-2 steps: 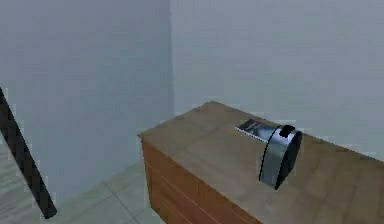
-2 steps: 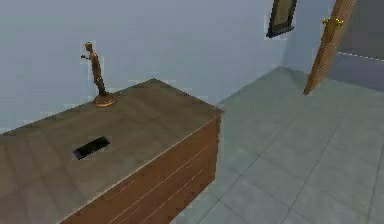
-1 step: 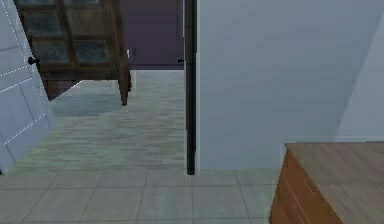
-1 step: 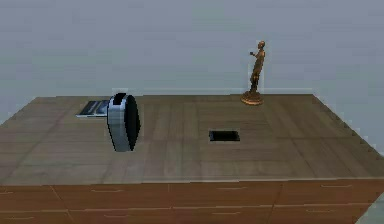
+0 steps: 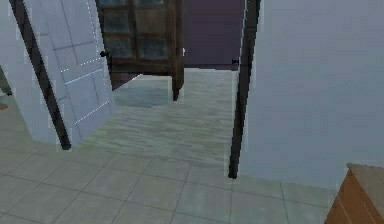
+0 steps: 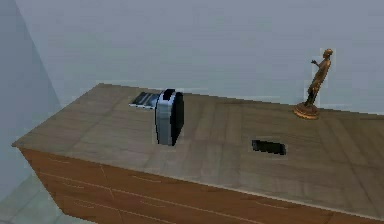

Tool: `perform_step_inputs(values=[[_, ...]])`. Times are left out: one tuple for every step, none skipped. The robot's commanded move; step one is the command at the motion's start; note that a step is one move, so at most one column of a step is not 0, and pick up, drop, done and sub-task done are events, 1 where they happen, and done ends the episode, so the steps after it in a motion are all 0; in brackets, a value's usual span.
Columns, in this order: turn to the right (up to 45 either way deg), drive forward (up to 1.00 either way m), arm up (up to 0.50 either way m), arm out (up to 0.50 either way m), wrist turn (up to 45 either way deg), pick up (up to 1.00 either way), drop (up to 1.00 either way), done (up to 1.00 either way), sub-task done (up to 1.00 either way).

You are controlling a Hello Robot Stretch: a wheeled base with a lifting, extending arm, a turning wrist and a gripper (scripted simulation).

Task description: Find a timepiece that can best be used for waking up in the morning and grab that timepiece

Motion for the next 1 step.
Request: perform_step_inputs(values=[[0.0,0.0,0.5,0.0,0.0,0.0,0.0,0.0,0.0]])
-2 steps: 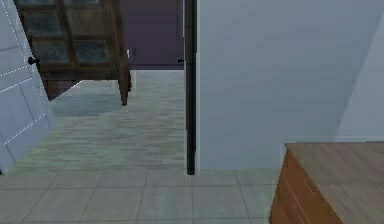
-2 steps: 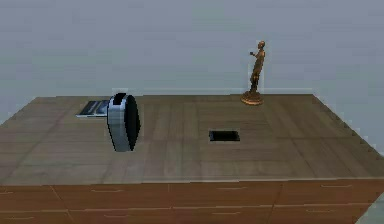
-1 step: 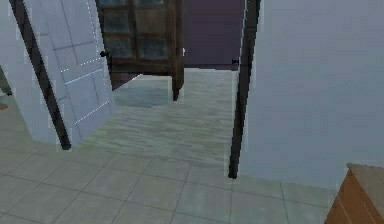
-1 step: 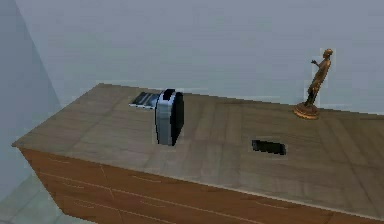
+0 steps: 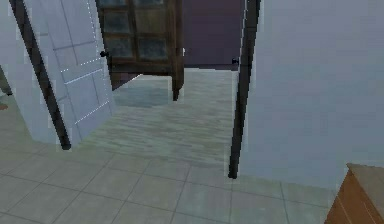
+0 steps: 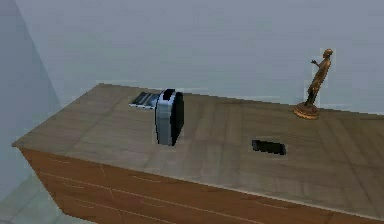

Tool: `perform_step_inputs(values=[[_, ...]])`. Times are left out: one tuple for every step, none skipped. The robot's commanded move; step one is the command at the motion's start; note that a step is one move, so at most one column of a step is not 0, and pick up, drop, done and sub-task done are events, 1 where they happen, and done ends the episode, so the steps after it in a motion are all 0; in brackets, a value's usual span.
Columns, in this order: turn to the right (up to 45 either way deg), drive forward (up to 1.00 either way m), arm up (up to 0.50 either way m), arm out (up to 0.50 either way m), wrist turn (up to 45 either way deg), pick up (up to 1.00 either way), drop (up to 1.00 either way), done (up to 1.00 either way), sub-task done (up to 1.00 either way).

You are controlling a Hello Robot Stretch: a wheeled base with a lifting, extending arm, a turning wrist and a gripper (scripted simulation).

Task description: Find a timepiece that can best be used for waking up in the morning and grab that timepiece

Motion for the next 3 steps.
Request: perform_step_inputs(values=[[0.0,0.0,0.32,0.0,0.0,0.0,0.0,0.0,0.0],[0.0,0.0,0.0,0.48,0.0,0.0,0.0,0.0,0.0],[0.0,0.0,0.0,0.0,45.0,0.0,0.0,0.0,0.0]])
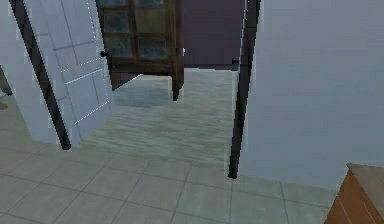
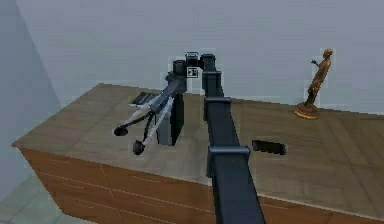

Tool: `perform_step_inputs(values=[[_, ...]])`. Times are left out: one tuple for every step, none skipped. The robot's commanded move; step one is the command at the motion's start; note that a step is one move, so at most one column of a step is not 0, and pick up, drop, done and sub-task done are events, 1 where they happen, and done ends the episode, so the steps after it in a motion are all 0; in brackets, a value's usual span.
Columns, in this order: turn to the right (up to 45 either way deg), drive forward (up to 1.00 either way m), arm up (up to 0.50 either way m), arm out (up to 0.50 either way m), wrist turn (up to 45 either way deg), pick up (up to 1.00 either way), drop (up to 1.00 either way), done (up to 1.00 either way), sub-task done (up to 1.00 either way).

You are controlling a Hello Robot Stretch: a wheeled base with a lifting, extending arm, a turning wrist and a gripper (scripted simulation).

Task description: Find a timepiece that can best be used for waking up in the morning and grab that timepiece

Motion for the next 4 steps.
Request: perform_step_inputs(values=[[0.0,0.0,0.0,0.0,45.0,0.0,0.0,0.0,0.0],[0.0,0.0,0.0,0.0,45.0,0.0,0.0,0.0,0.0],[0.0,0.0,0.0,0.0,27.0,0.0,0.0,0.0,0.0],[0.0,0.0,-0.3,0.0,0.0,0.0,0.0,0.0,0.0]])
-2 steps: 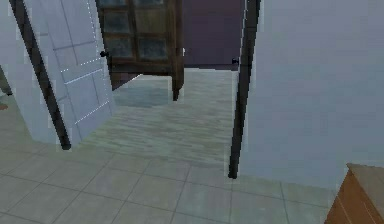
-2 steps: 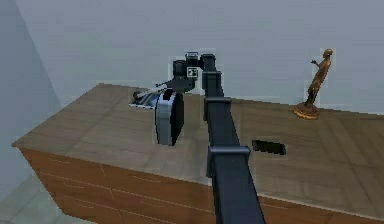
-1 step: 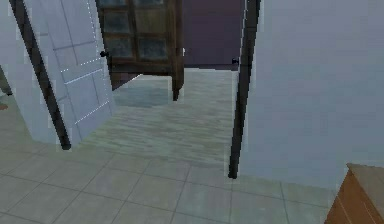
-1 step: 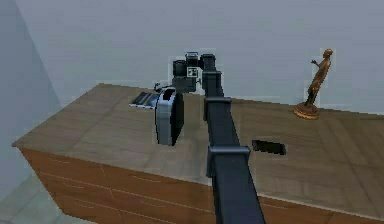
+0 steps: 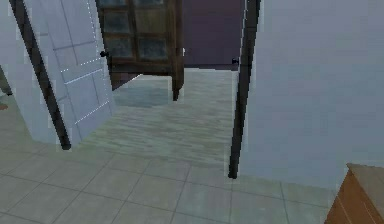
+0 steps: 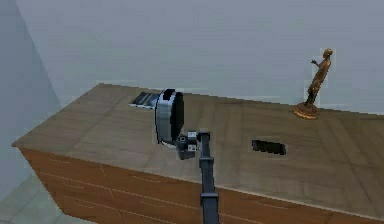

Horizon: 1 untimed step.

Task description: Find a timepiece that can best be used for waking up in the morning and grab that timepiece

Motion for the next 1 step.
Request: perform_step_inputs(values=[[0.0,0.0,0.0,0.0,0.0,1.0,0.0,0.0,0.0]])
